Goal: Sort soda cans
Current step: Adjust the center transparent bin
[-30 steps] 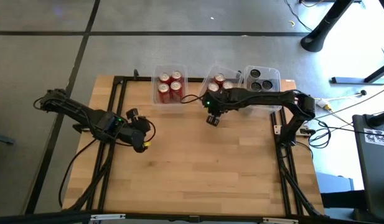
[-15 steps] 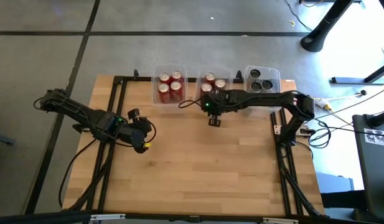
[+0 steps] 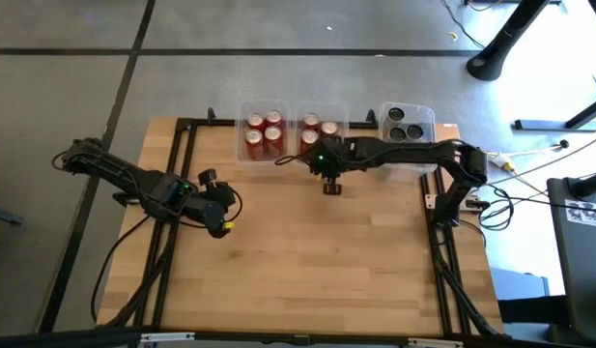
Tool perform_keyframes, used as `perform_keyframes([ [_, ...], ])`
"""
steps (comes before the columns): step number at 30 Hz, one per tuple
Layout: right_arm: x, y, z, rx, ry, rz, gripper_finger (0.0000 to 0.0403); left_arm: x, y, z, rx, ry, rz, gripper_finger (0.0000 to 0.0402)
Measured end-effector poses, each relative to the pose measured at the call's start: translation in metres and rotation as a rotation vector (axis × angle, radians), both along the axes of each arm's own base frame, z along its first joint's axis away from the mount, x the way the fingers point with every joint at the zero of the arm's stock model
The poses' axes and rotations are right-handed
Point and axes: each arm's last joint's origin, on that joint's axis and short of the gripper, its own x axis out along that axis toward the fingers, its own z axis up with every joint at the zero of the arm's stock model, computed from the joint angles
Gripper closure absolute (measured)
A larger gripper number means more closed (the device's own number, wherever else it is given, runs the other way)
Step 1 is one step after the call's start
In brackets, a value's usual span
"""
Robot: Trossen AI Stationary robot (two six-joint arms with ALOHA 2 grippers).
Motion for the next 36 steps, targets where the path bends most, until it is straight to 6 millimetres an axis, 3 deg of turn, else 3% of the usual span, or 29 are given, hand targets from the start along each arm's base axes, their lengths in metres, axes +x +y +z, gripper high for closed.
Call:
perform_keyframes([
  [22, 0.016, -0.002, -0.01, -0.009, -0.062, 0.007, 0.0365, 0.0, 0.0, 0.0, 0.004, 0.002, -0.004, 0.0394],
  [32, 0.015, -0.002, -0.012, 0.021, -0.065, -0.035, 0.0278, 0.0, 0.0, 0.0, 0.0, 0.003, -0.005, 0.0394],
  [36, 0.006, 0.002, 0.009, 0.024, -0.064, -0.048, 0.0237, 0.0, 0.0, 0.0, 0.001, 0.004, -0.005, 0.0394],
])
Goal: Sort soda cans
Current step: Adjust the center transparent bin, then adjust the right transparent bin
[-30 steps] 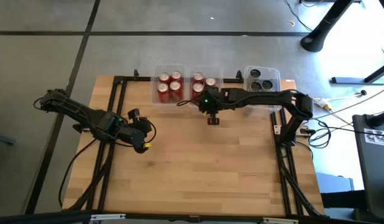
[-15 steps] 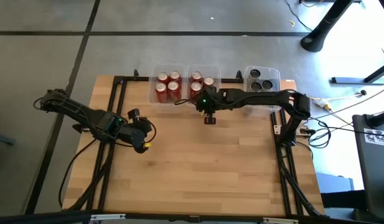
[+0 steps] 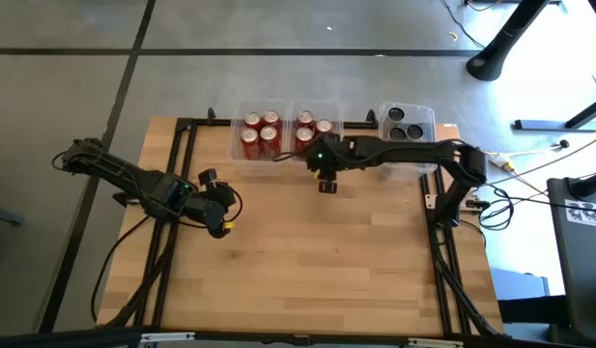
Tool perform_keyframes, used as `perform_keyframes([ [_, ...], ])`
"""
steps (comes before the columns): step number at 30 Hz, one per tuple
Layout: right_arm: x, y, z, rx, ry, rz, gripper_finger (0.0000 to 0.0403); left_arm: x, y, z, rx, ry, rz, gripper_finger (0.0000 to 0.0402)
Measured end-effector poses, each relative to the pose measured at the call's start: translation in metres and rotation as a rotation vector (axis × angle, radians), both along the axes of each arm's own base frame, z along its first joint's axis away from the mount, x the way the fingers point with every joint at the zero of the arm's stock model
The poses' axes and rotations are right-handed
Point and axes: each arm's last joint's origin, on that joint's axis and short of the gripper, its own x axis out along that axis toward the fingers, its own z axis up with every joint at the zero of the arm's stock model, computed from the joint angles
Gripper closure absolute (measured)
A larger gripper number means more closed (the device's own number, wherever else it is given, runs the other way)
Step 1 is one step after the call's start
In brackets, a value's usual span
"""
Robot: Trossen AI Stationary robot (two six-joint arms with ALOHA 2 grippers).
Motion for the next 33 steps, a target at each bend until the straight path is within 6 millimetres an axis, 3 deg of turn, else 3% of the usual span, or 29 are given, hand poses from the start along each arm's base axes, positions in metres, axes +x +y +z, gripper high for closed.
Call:
perform_keyframes([
  [5, -0.022, 0.014, 0.051, 0.033, 0.06, -0.042, 0.0205, 0.0, 0.0, 0.0, 0.0, 0.001, 0.0, 0.0394],
  [9, -0.052, 0.031, 0.088, 0.072, 0.157, -0.128, 0.0197, 0.0, 0.0, 0.0, 0.0, 0.0, 0.0, 0.0394],
  [15, -0.094, 0.048, 0.11, 0.1, 0.239, -0.311, 0.0197, 0.0, 0.0, 0.0, 0.002, 0.001, -0.003, 0.0394],
  [21, -0.125, 0.051, 0.101, 0.084, 0.281, -0.419, 0.0197, 0.0, 0.0, 0.0, 0.0, 0.0, -0.001, 0.0394],
  [27, -0.15, 0.053, 0.071, 0.061, 0.381, -0.45, 0.0197, 0.0, 0.0, 0.0, 0.001, 0.0, -0.002, 0.0394],
  [33, -0.161, 0.052, 0.044, -0.025, 0.484, -0.458, 0.0197, 0.0, 0.0, 0.0, 0.001, 0.0, -0.003, 0.0394],
])
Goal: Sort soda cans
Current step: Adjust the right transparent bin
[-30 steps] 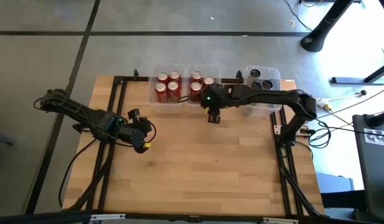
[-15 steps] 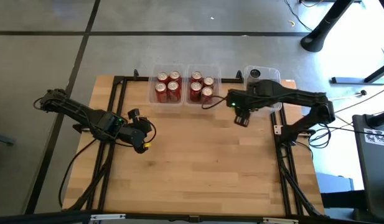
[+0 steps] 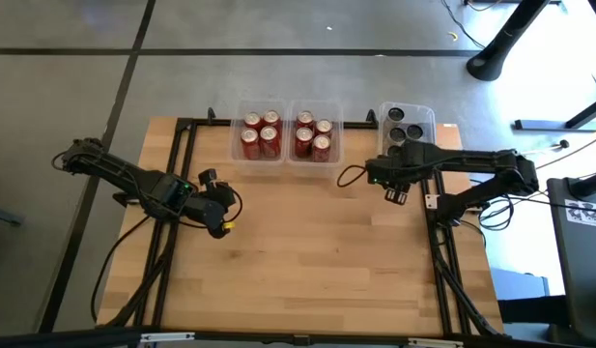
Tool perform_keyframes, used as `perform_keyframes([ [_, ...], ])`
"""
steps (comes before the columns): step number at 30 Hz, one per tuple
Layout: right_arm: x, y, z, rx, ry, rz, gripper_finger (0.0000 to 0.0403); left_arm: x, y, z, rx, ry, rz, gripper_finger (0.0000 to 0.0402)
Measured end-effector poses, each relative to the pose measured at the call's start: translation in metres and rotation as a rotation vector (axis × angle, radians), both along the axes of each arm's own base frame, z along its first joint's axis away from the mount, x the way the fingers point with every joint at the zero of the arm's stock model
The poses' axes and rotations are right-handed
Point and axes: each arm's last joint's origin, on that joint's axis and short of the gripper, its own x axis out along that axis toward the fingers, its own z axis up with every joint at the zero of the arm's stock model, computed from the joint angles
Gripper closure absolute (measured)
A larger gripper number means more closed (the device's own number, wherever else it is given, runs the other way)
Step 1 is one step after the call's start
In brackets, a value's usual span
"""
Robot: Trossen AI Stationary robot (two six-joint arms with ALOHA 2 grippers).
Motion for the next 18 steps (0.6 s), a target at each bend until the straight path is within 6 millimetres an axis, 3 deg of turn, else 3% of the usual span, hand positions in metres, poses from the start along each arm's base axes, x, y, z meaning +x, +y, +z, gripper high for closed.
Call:
perform_keyframes([
  [8, -0.011, -0.012, -0.026, -0.033, 0.116, -0.055, 0.0197, 0.0, 0.0, 0.0, 0.003, 0.002, -0.005, 0.0394],
  [18, -0.015, -0.037, -0.042, -0.007, 0.117, -0.105, 0.0197, 0.0, 0.0, 0.0, 0.004, 0.002, -0.005, 0.0394],
])
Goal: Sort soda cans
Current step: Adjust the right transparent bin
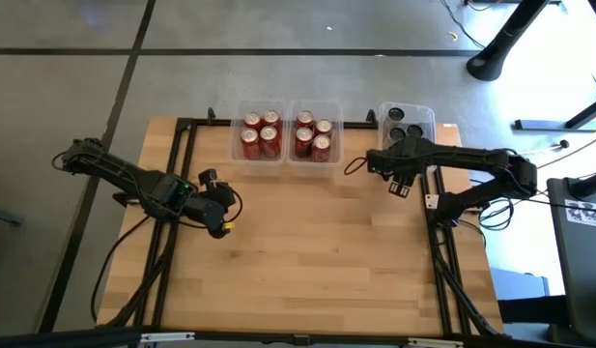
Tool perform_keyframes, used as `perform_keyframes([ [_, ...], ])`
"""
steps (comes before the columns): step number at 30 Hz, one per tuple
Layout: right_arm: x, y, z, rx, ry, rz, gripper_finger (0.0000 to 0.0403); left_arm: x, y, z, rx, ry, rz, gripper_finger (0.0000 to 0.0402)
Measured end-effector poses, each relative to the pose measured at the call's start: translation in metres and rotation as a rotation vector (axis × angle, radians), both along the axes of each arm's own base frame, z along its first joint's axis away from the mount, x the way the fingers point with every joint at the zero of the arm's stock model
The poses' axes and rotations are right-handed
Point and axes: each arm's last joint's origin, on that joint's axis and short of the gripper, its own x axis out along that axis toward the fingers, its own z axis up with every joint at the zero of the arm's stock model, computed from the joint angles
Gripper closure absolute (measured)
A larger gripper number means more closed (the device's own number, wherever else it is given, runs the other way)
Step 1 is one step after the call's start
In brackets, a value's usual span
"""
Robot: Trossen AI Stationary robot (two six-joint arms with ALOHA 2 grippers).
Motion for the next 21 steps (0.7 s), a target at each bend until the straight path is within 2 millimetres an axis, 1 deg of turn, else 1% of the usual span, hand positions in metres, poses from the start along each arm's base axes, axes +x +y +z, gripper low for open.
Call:
perform_keyframes([
  [4, 0.003, -0.005, -0.007, -0.001, -0.039, 0.023, 0.02, 0.0, 0.0, 0.0, 0.004, 0.002, -0.005, 0.0394],
  [7, 0.005, -0.005, -0.011, 0.005, -0.051, 0.057, 0.022, 0.0, 0.0, 0.0, 0.004, 0.002, -0.005, 0.0394],
  [10, 0.005, -0.005, -0.016, 0.026, -0.045, 0.082, 0.026, 0.0, 0.0, 0.0, 0.005, 0.003, -0.007, 0.0394],
  [16, 0.005, -0.005, -0.02, 0.02, -0.013, 0.149, 0.0374, 0.0, 0.0, 0.0, 0.005, 0.003, -0.007, 0.0394],
  [17, 0.005, -0.005, -0.02, 0.019, -0.007, 0.166, 0.0383, 0.0, 0.0, 0.0, 0.005, 0.003, -0.007, 0.0394],
  [19, 0.006, -0.005, -0.021, 0.02, -0.015, 0.176, 0.0381, 0.0, 0.0, 0.0, 0.005, 0.003, -0.007, 0.0394],
  [21, 0.007, -0.005, -0.02, 0.021, -0.022, 0.17, 0.037, 0.0, 0.0, 0.0, 0.005, 0.003, -0.008, 0.0394],
])
